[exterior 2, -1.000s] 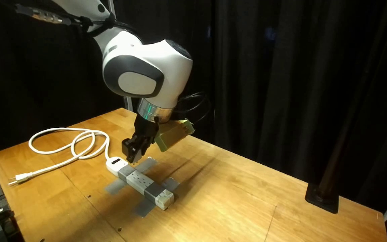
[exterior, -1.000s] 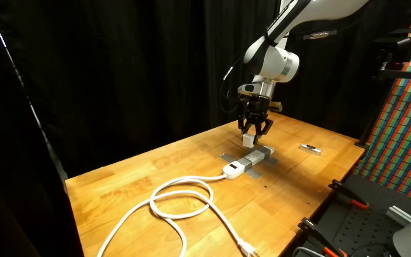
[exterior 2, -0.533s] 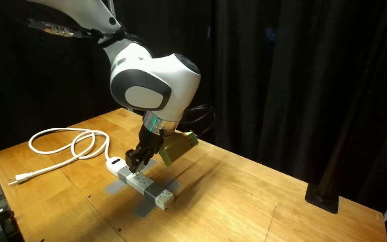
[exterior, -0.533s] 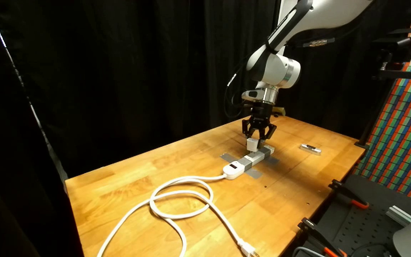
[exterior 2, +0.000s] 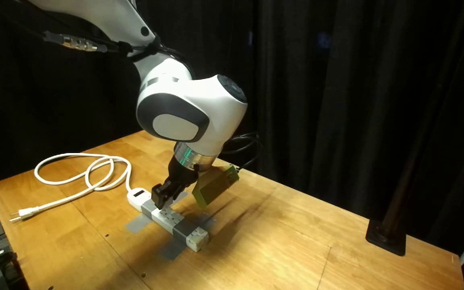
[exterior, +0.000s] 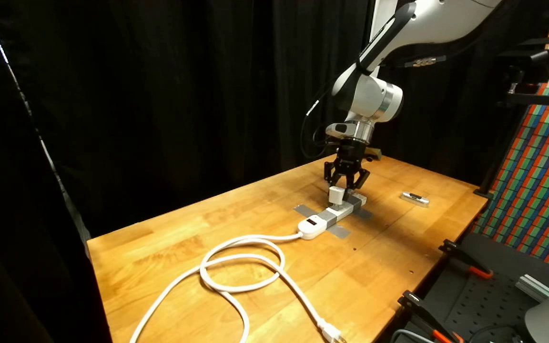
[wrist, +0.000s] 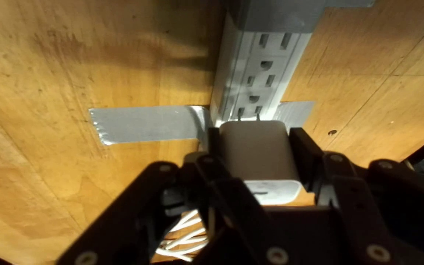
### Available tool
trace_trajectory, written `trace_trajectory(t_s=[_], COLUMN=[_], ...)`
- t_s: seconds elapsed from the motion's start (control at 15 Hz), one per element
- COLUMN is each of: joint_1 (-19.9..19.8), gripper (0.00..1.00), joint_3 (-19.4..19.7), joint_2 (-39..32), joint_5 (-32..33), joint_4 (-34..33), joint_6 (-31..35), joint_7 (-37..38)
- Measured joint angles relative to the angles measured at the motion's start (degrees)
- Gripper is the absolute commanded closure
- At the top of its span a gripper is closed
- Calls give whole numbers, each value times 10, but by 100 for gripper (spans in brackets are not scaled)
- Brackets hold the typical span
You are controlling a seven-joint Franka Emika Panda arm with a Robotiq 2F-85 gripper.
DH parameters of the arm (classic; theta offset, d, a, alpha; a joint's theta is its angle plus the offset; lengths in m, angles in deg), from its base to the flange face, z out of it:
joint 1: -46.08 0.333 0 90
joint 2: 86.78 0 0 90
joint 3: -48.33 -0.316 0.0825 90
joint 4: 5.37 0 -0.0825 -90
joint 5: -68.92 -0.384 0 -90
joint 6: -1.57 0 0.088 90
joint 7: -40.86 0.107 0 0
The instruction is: Put the charger head on a slot on the extension cord
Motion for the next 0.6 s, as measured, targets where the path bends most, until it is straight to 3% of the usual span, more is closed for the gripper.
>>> trace_trajectory(t_s=[0.6], joint_1=[-6], gripper=[77], joint_3=[0], joint_2=[-11], joint_5=[-18], joint_4=[0], joint_6=[-3], joint_7=[-36])
